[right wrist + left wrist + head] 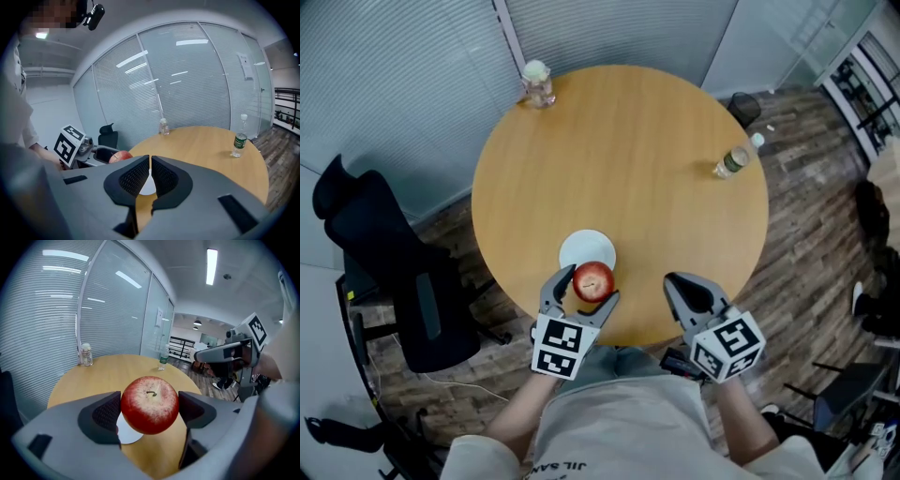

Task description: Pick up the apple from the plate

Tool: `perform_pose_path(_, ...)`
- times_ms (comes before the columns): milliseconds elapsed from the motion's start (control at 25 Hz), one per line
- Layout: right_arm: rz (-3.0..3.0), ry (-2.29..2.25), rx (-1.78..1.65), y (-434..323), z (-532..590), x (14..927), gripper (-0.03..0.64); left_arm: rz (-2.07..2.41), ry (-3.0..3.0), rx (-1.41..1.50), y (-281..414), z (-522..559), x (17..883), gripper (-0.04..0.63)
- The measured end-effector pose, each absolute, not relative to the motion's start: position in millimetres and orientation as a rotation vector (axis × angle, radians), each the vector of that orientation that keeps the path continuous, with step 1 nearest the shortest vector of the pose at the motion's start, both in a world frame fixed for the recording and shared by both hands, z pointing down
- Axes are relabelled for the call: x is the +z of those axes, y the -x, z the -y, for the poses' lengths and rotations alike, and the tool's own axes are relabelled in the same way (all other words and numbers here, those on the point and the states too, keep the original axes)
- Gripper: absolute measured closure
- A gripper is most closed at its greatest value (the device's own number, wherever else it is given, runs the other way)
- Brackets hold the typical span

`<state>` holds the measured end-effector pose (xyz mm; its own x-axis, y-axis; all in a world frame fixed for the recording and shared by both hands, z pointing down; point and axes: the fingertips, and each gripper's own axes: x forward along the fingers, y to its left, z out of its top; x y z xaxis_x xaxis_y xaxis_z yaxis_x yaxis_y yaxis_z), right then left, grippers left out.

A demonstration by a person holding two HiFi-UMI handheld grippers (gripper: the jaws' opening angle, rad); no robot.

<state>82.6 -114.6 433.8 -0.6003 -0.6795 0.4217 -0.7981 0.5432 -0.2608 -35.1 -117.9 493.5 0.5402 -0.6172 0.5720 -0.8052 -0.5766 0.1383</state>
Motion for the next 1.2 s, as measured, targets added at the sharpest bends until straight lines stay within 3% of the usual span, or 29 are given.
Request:
perform_pose_path(600,2.563,-1.246,0.537,-74,93,400,0.581,1.260,-2.483,0.427,47,90,411,0.209)
perform_pose_path(1200,2.602,-1.193,0.476,-59,88,388,0.581,1.294,-2.503,0.382,52,85,394,0.209)
